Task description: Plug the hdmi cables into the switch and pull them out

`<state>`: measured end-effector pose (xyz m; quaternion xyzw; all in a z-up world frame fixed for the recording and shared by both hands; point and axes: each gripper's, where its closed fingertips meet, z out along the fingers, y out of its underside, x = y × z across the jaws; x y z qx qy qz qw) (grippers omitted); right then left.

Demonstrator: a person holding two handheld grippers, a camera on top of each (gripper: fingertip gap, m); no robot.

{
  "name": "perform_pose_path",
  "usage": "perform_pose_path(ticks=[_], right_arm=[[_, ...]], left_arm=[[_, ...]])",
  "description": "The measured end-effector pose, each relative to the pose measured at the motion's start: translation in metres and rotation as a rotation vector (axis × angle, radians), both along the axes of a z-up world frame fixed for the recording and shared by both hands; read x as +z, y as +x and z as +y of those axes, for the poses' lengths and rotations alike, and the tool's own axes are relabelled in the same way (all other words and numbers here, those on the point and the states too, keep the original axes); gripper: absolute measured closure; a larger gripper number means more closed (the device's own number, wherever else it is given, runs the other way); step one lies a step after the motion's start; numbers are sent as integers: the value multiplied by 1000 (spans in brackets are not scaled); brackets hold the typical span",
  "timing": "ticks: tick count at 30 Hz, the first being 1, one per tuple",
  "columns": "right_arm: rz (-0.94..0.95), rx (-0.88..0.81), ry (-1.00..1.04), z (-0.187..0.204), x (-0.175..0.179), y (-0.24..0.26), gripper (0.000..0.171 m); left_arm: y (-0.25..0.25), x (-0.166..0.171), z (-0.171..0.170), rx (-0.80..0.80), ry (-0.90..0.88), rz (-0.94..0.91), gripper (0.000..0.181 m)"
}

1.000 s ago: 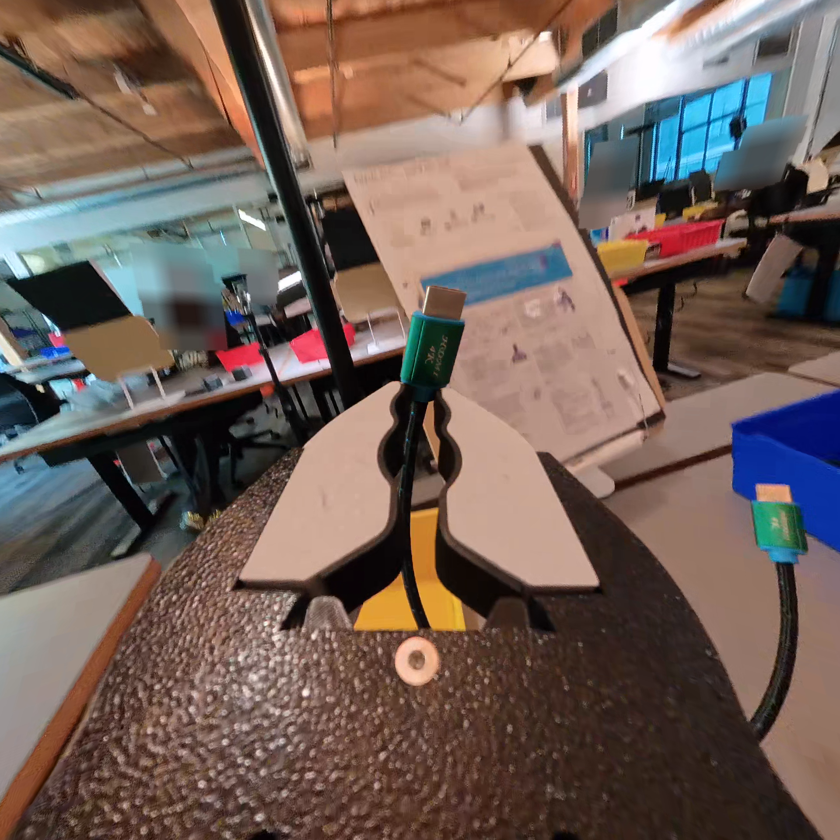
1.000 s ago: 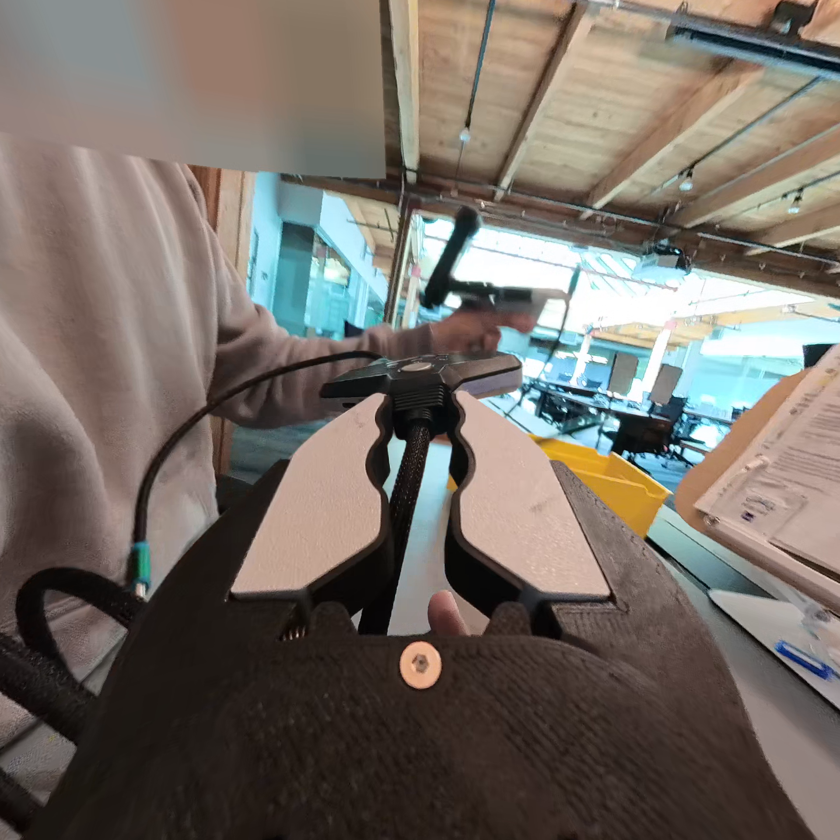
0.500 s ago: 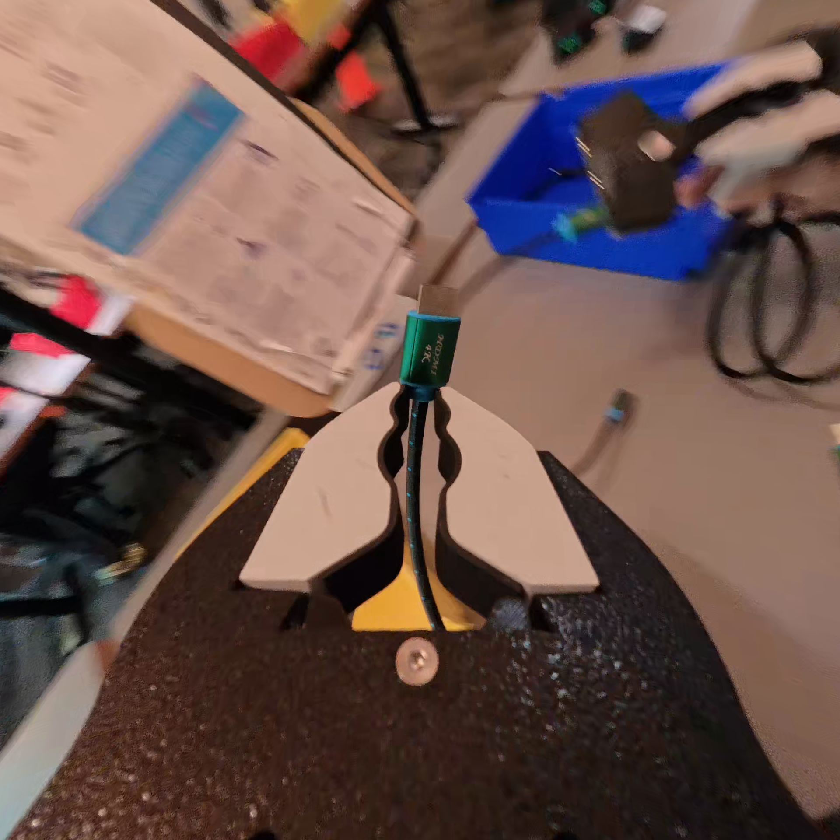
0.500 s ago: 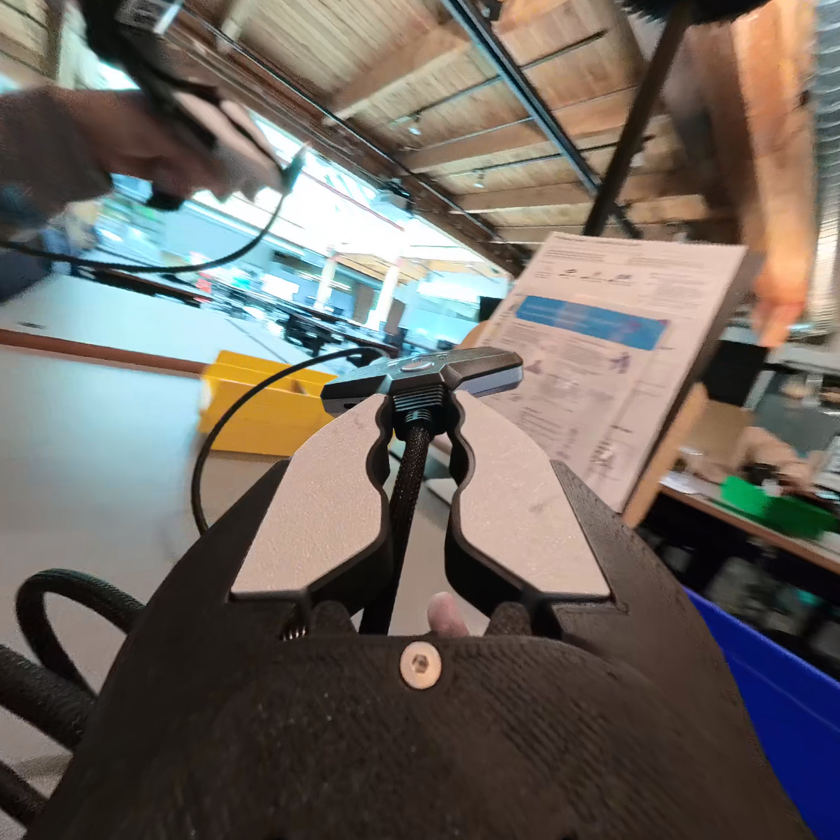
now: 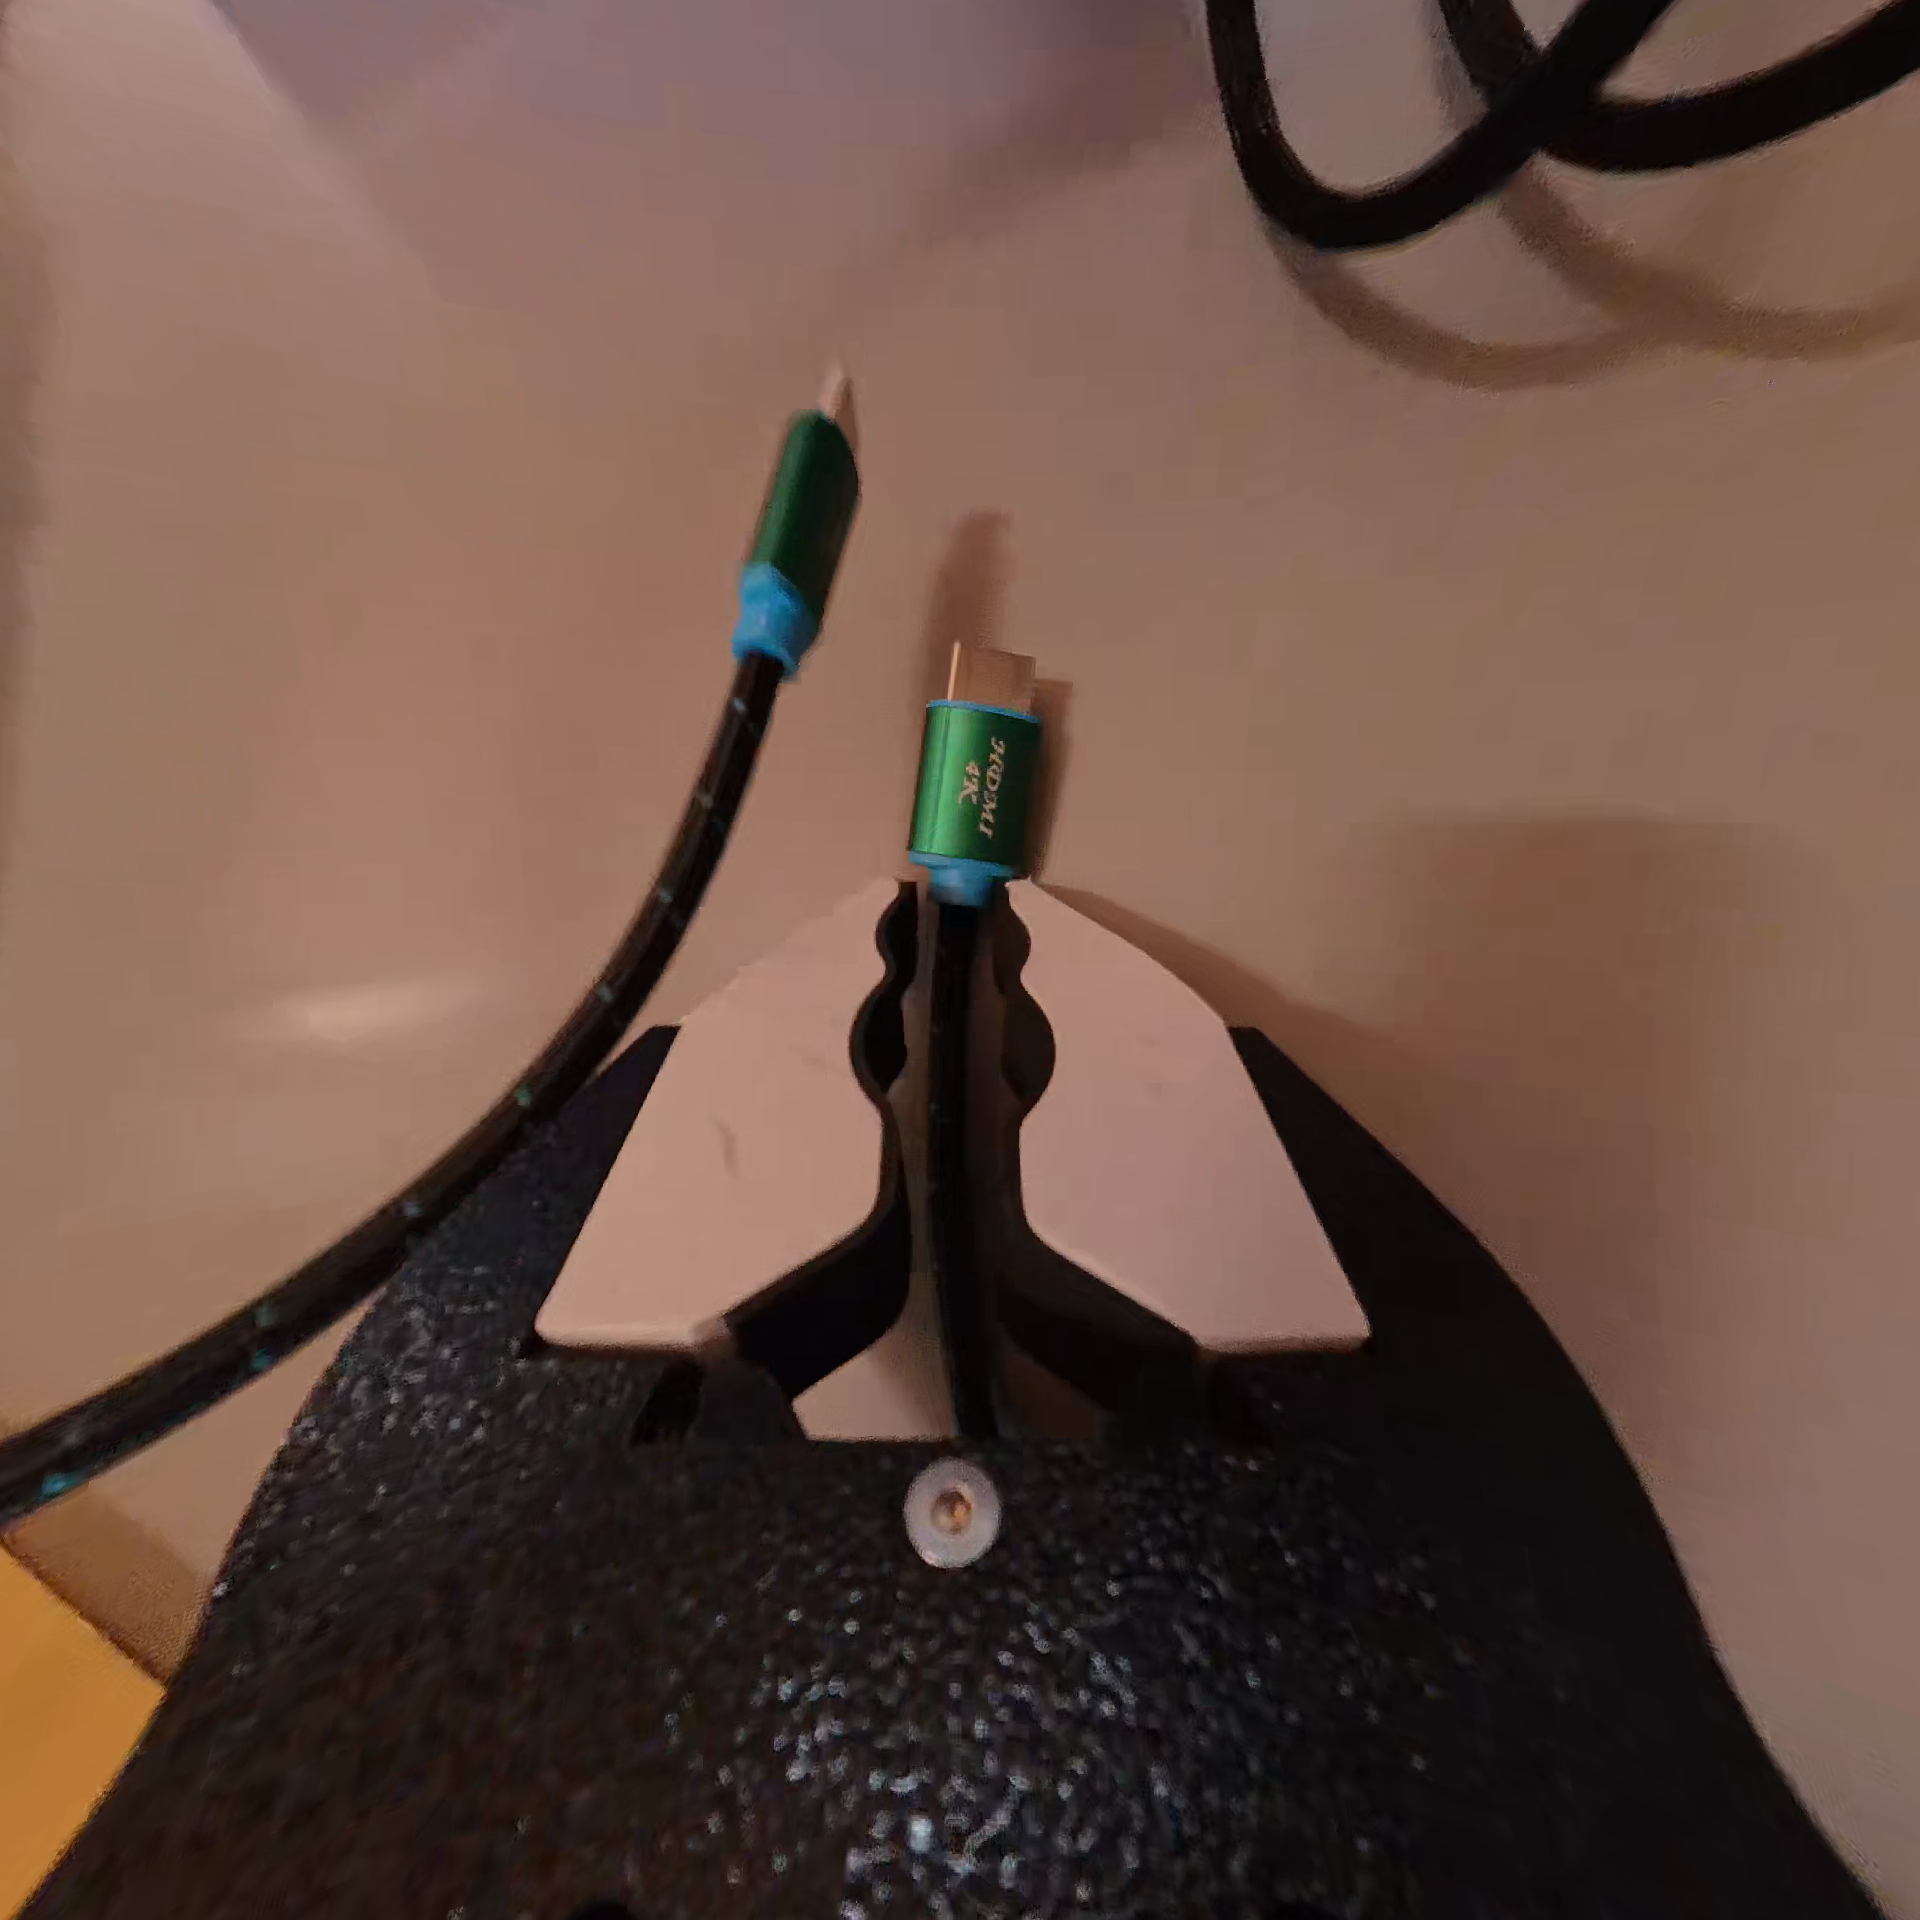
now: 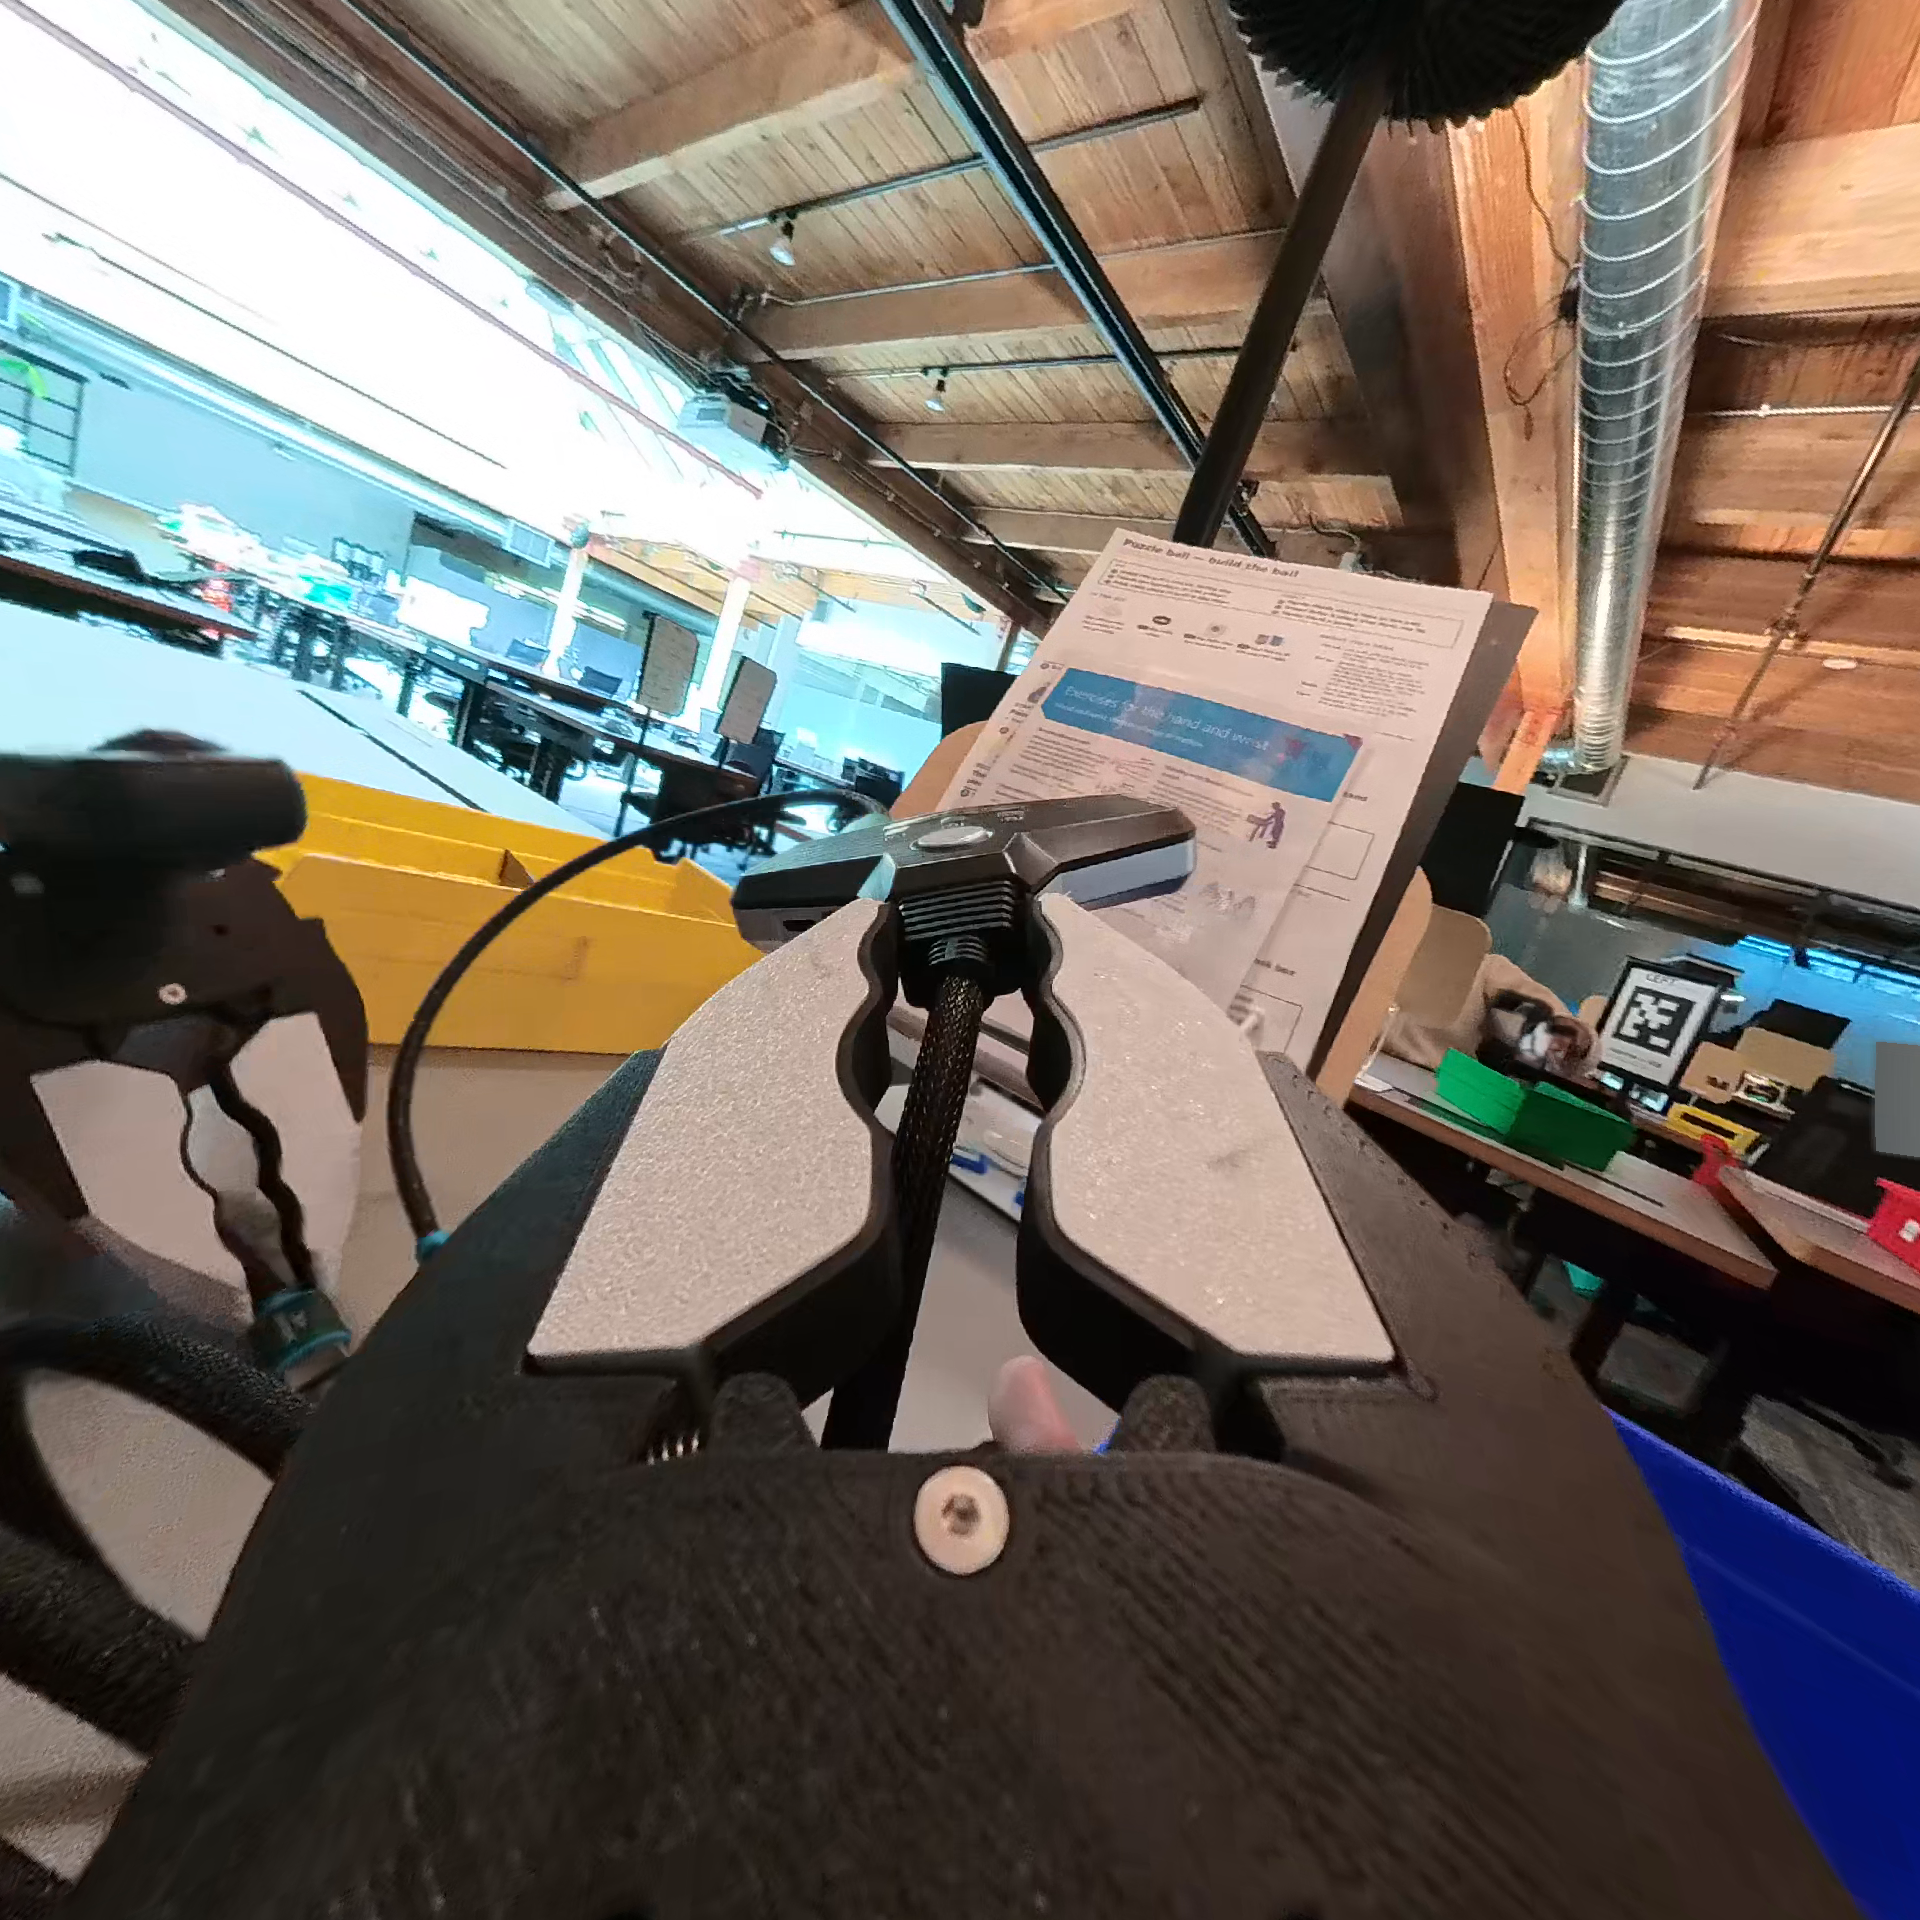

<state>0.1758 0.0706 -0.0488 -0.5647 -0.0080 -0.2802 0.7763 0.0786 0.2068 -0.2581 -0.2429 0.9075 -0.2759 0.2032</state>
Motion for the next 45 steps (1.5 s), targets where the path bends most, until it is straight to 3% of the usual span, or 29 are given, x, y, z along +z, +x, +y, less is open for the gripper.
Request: perform_pose_path(ticks=[1,6,16,19,25,31,34,39,42,45], right_arm=[[5,9,2,0,-1,0,149],[6,-16,-6,-1,-5,4,149],[-5,-13,-19,1,-8,3,149],[-8,-11,-25,2,-9,3,149],[-13,-1,-34,3,-9,1,149],[-16,7,-38,3,-10,0,149],[-19,8,-42,3,-10,0,149],[-21,13,-41,3,-10,-1,149],[-19,15,-39,3,-10,-1,149],[-19,15,-40,3,-10,-1,149]], left_arm=[[3,0,-2,-6,-4,-34,160],[7,6,-6,-70,112,-201,150],[16,17,-10,-59,408,-564,152],[10,15,-19,-99,436,-550,151],[-2,16,-38,-135,316,-435,136],[-18,11,-49,-261,267,-359,147],[-26,12,-57,-282,170,-288,136],[-21,10,-58,-278,192,-337,146],[-18,8,-57,-276,256,-405,160],[-15,12,-59,-255,281,-496,161]])
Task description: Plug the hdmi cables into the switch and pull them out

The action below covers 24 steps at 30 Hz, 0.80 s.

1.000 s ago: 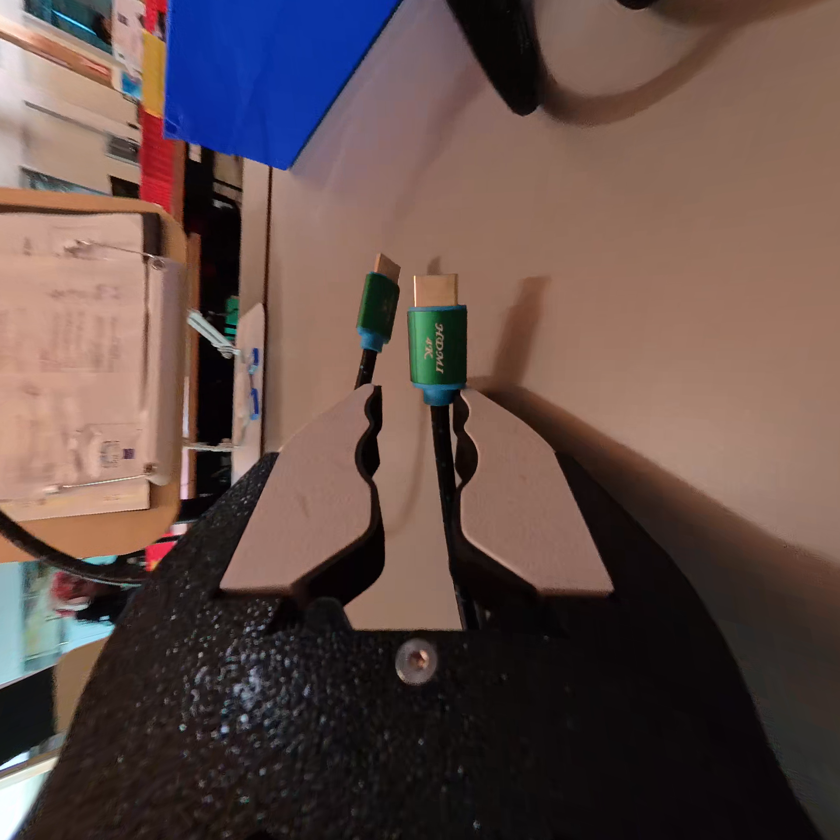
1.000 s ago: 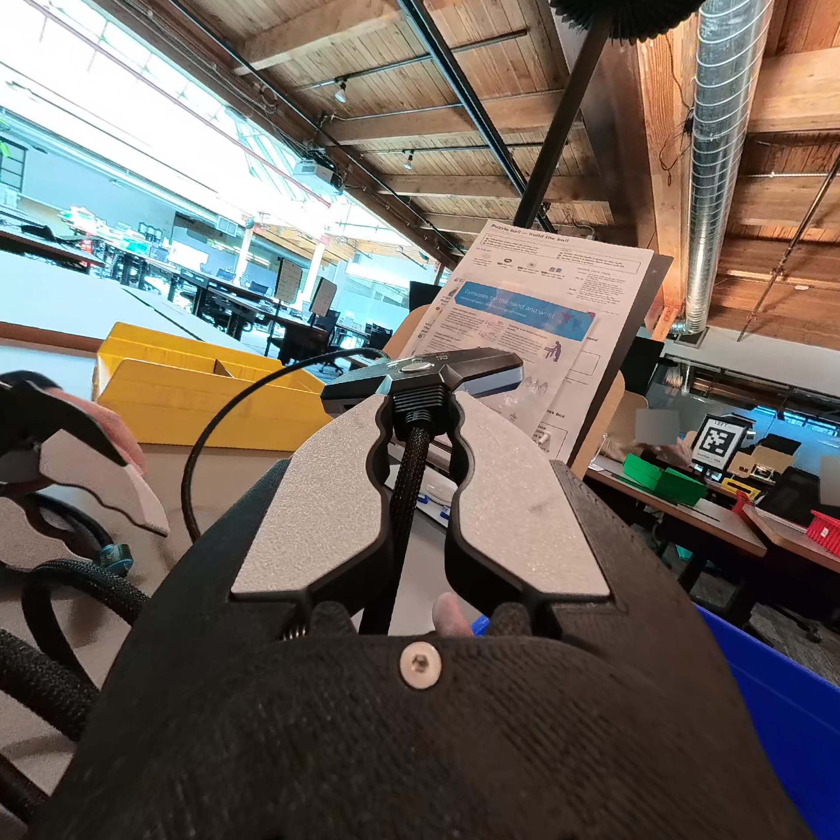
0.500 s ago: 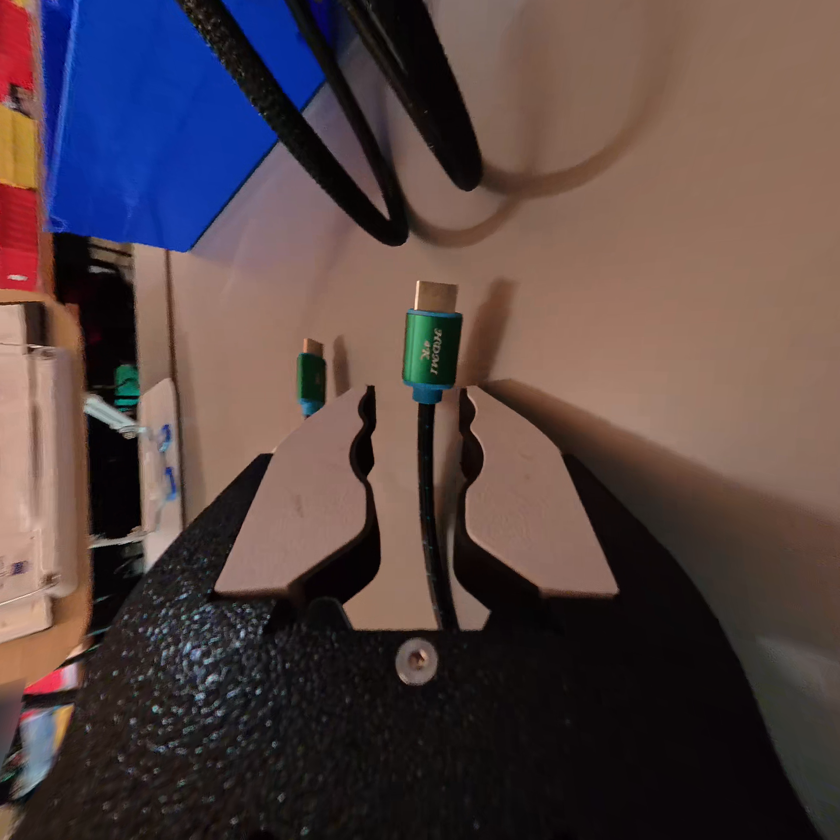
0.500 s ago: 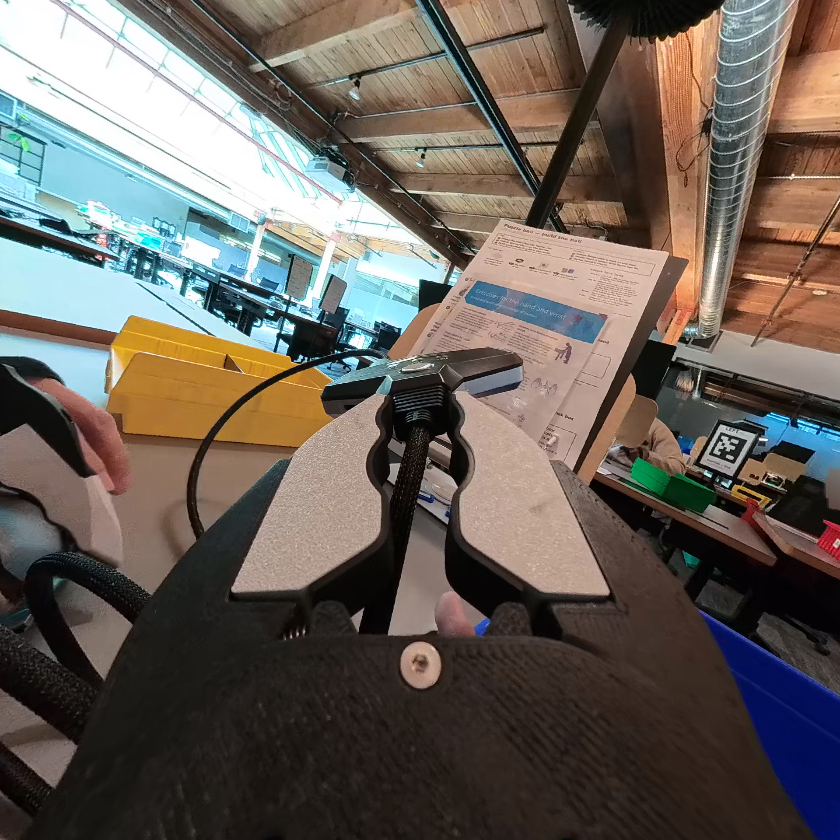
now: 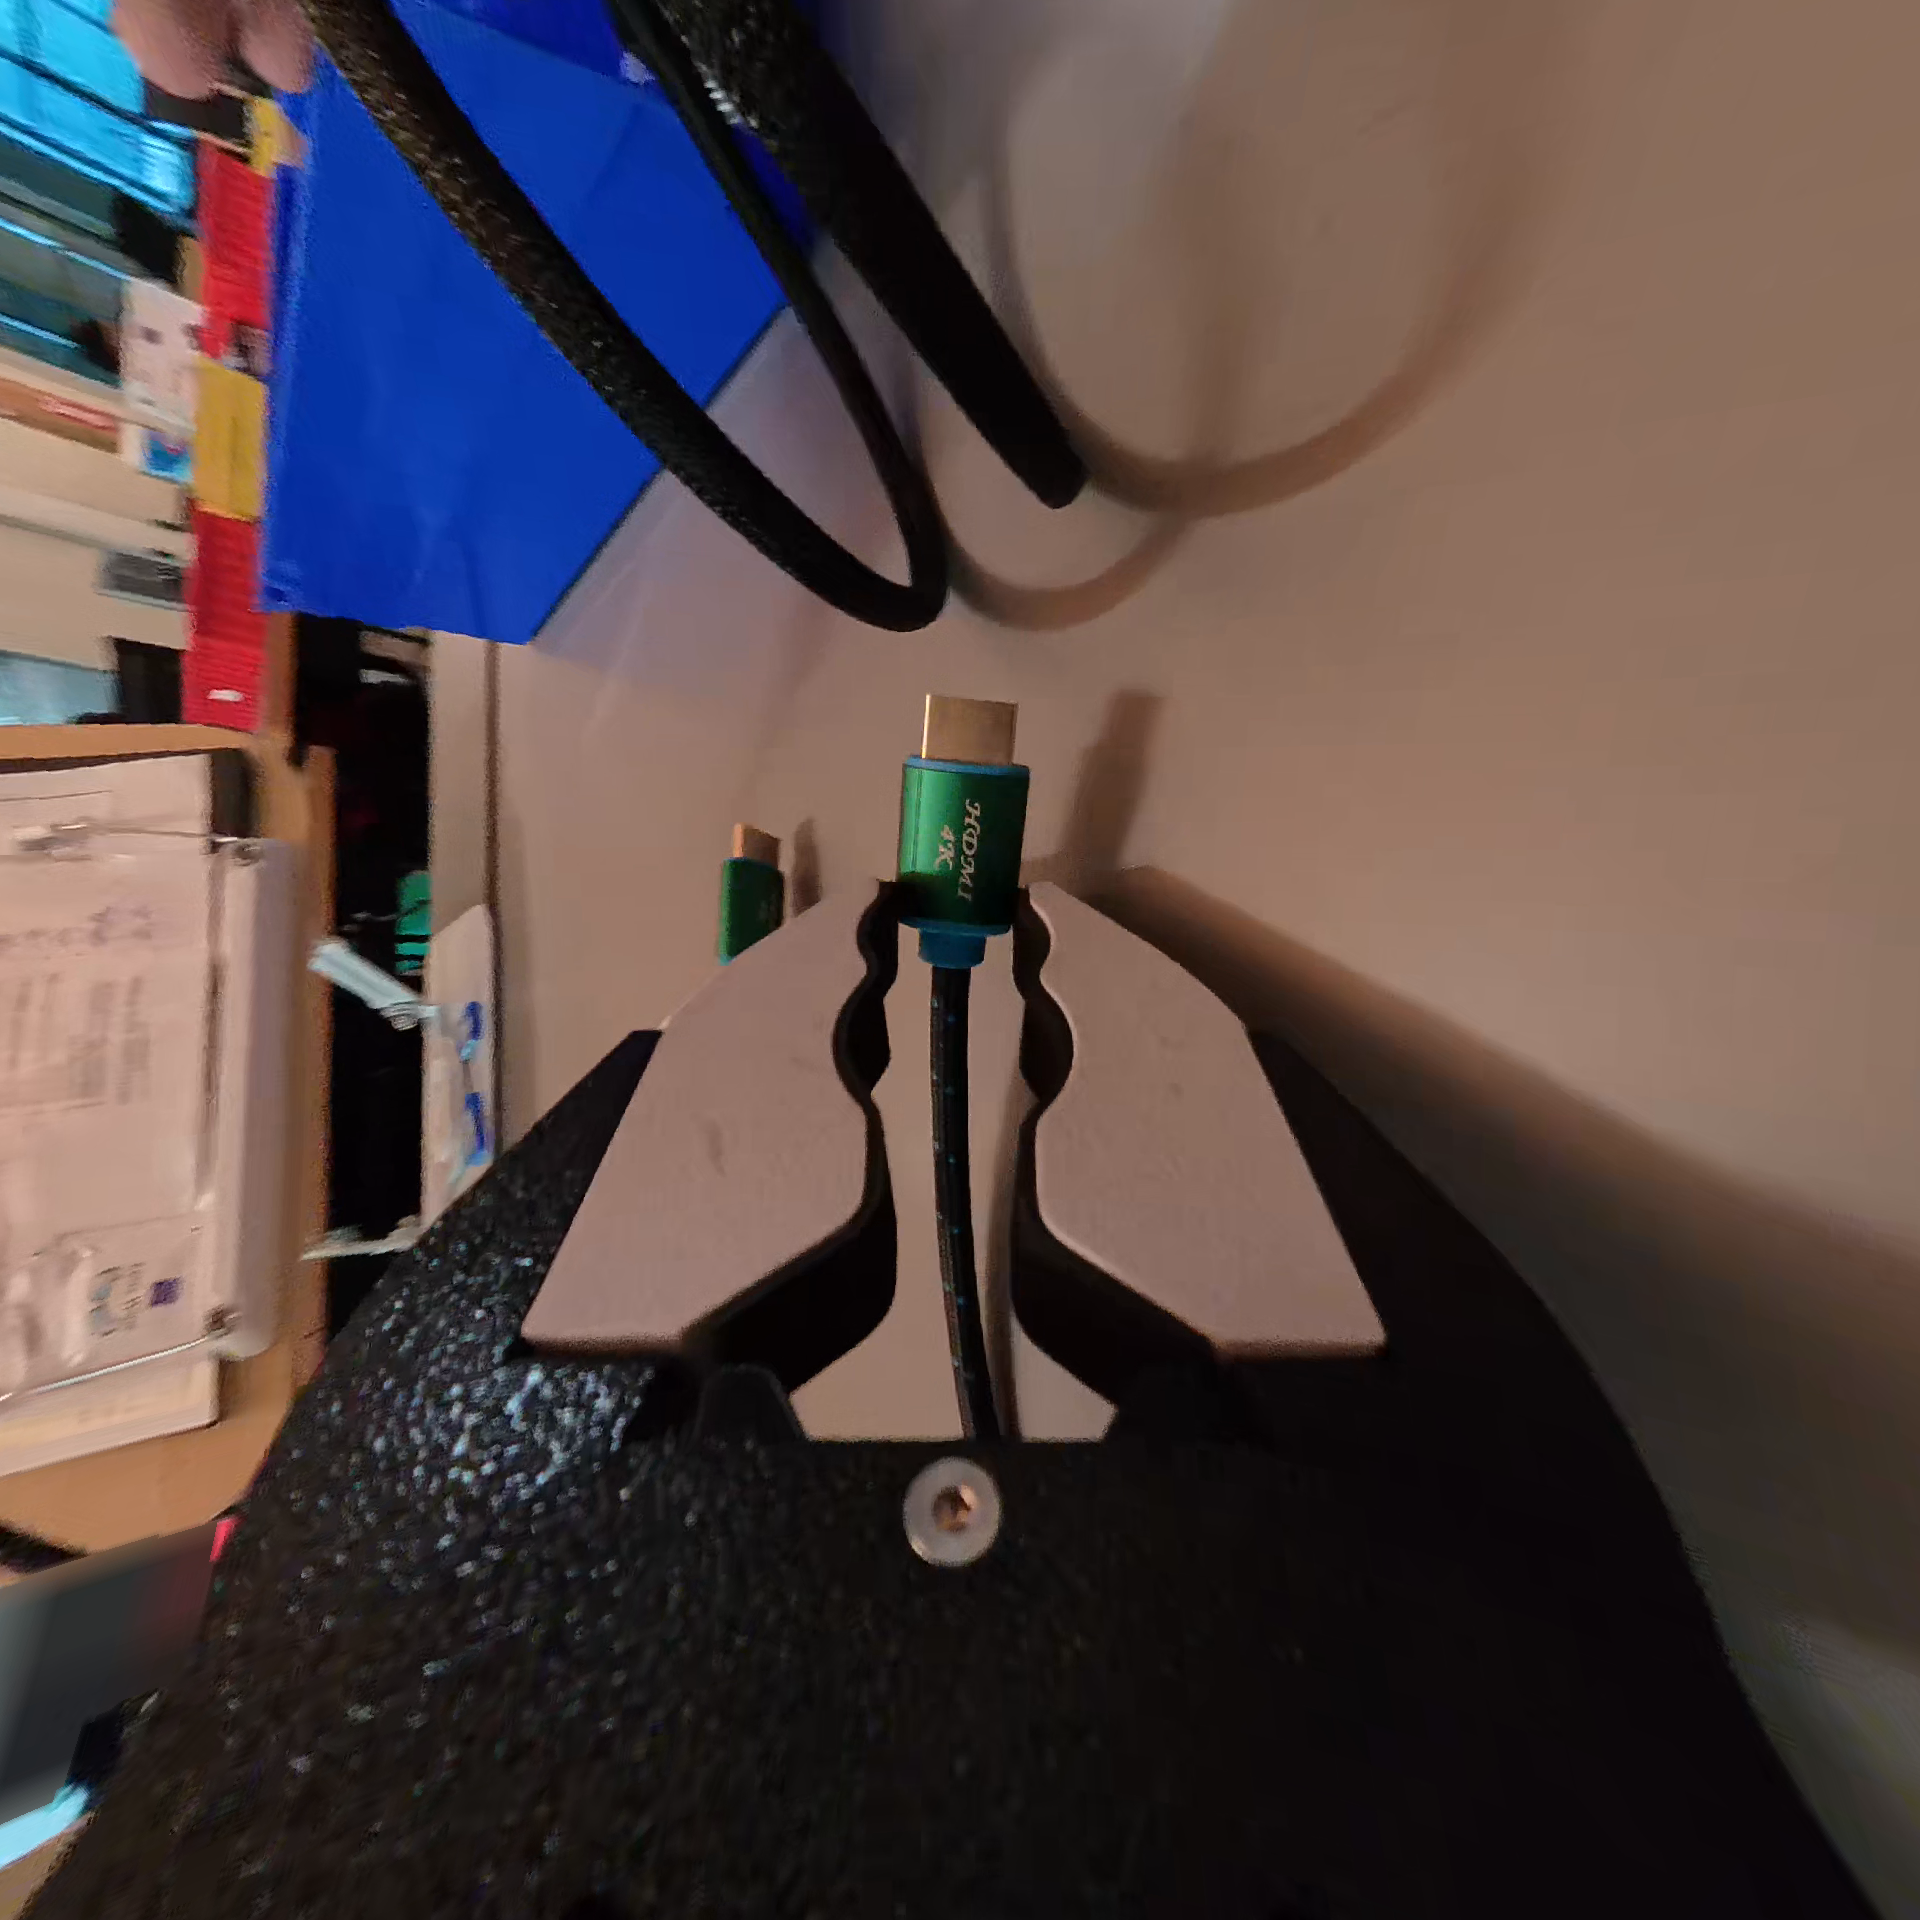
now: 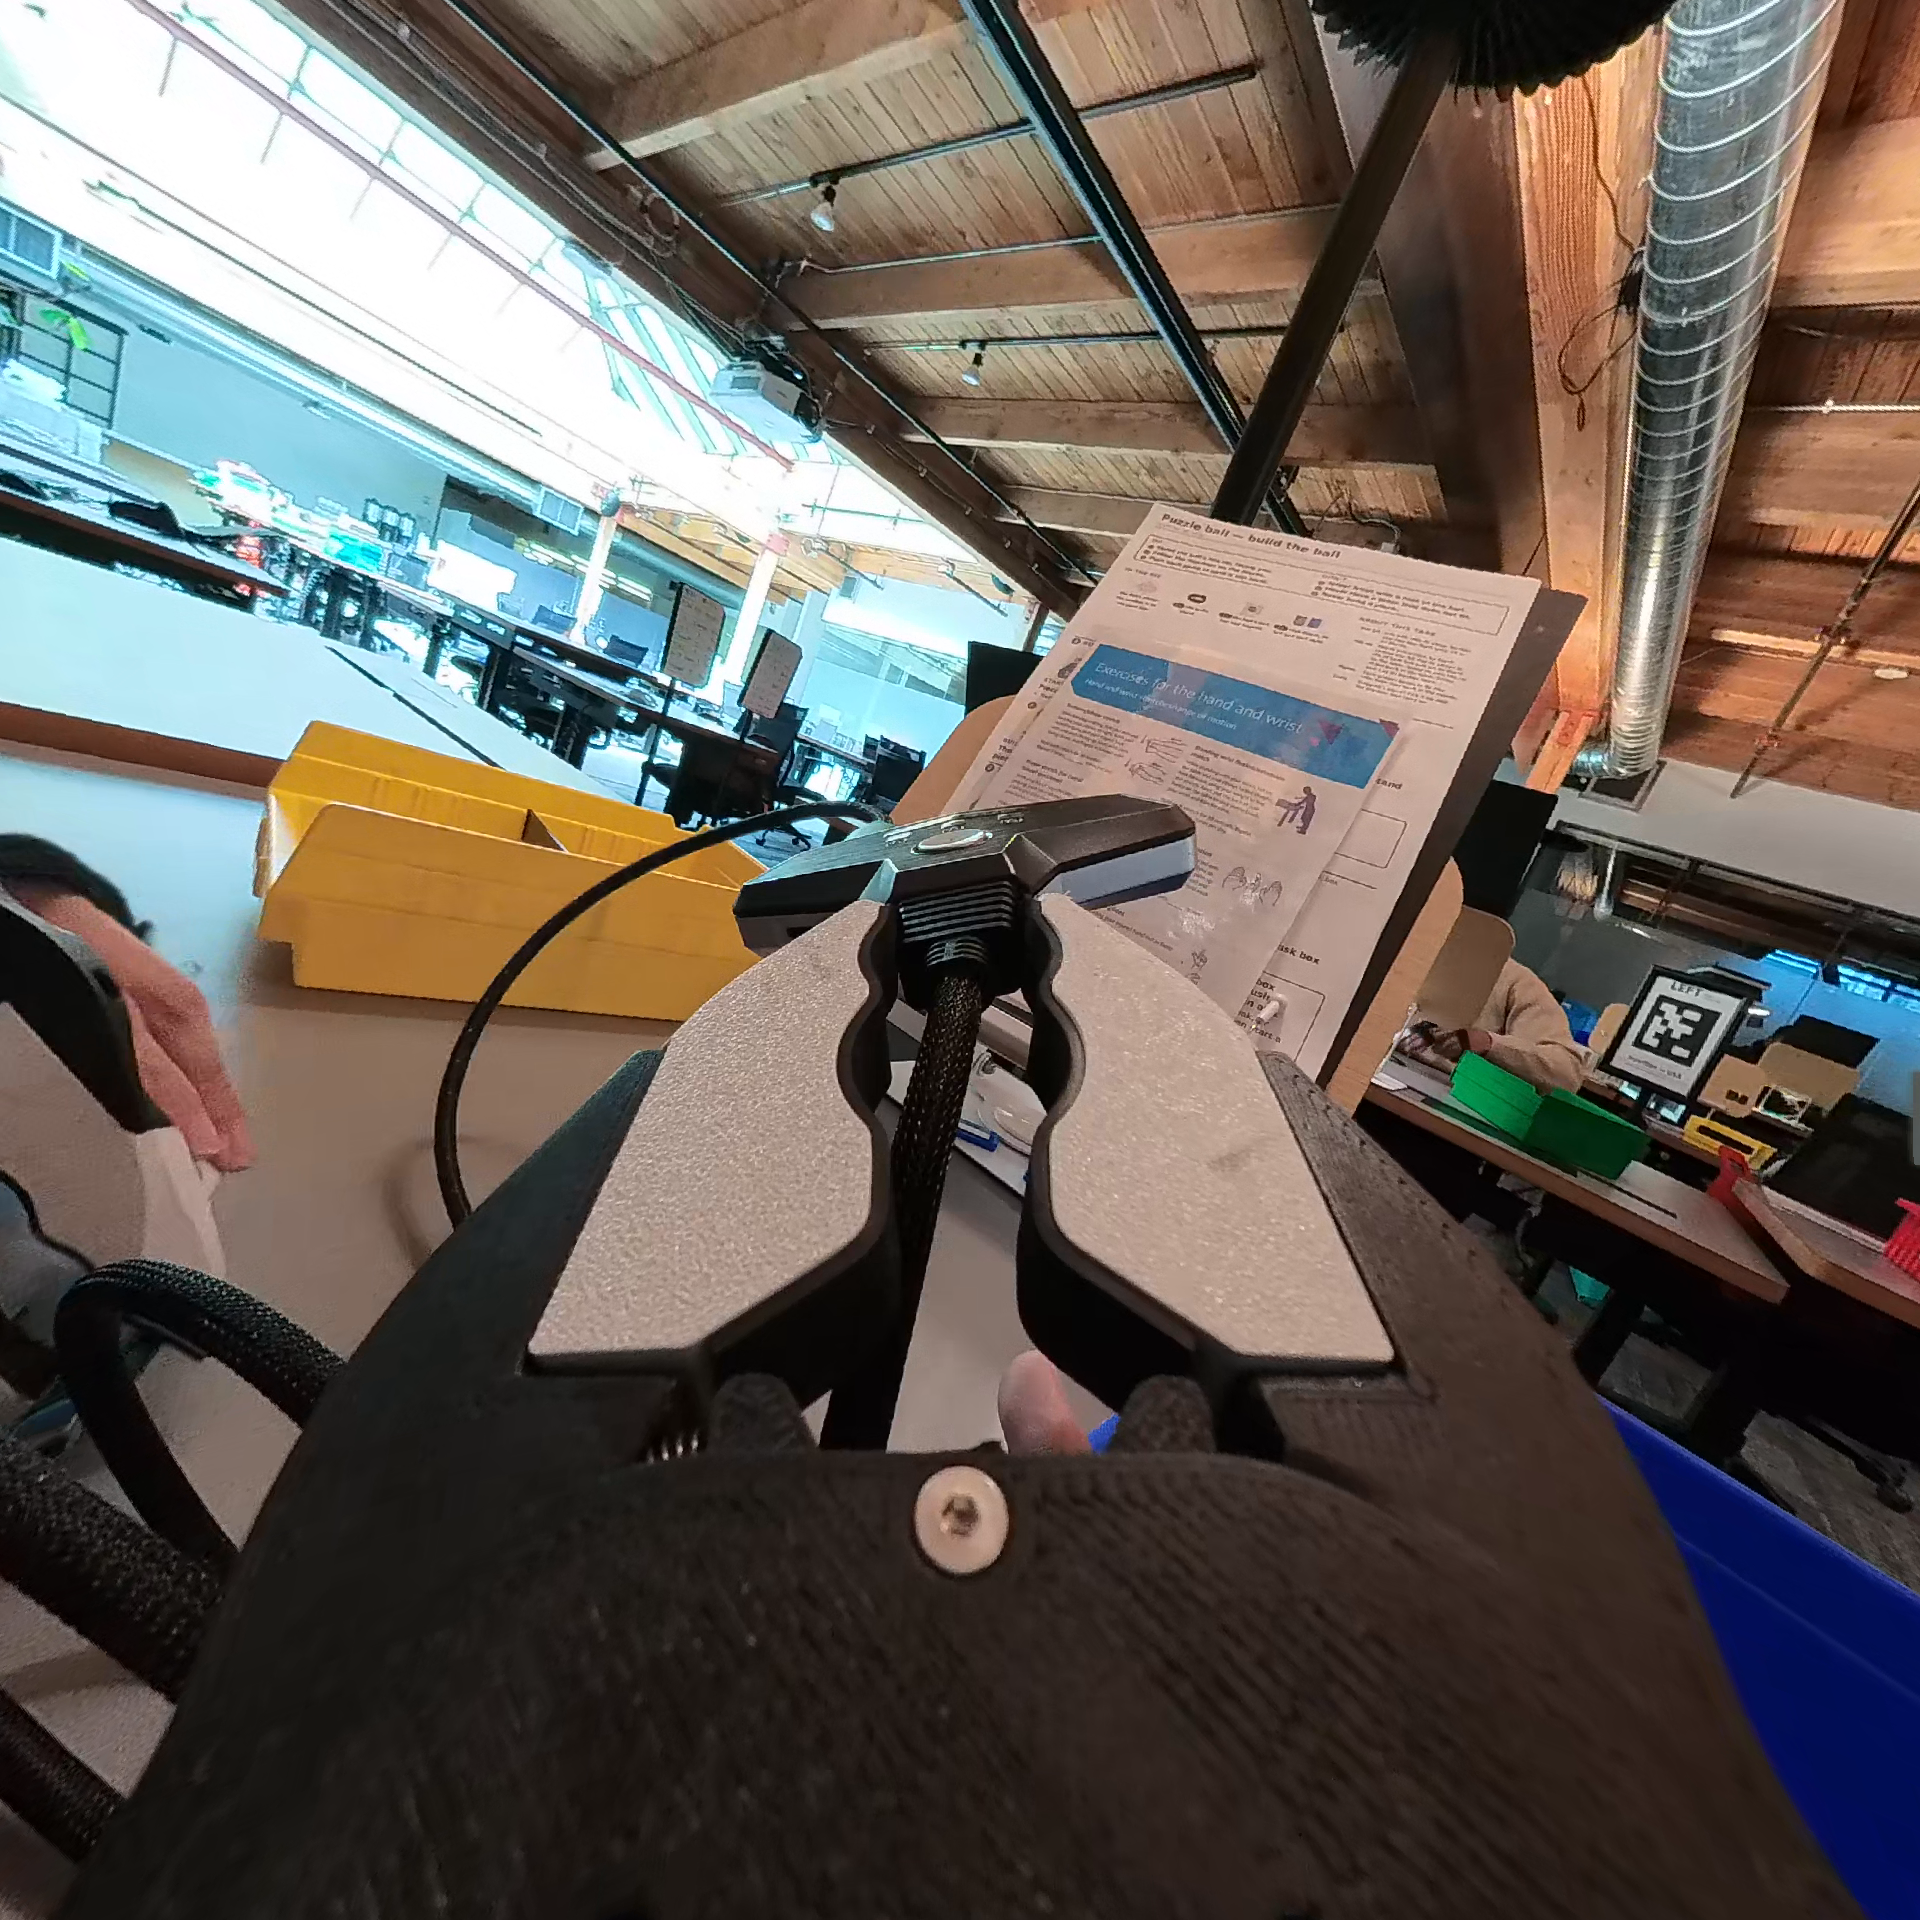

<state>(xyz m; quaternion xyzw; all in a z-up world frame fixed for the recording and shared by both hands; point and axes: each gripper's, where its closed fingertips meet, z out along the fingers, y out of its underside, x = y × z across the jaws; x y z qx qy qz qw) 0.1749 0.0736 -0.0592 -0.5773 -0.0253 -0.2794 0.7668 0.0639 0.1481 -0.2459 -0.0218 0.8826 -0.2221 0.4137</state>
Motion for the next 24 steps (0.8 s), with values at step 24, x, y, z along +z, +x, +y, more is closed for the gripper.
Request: perform_pose_path(ticks=[24], right_arm=[[5,202,-134,14,-6,-25,149]], left_arm=[[-8,139,84,332,-197,801,161]])
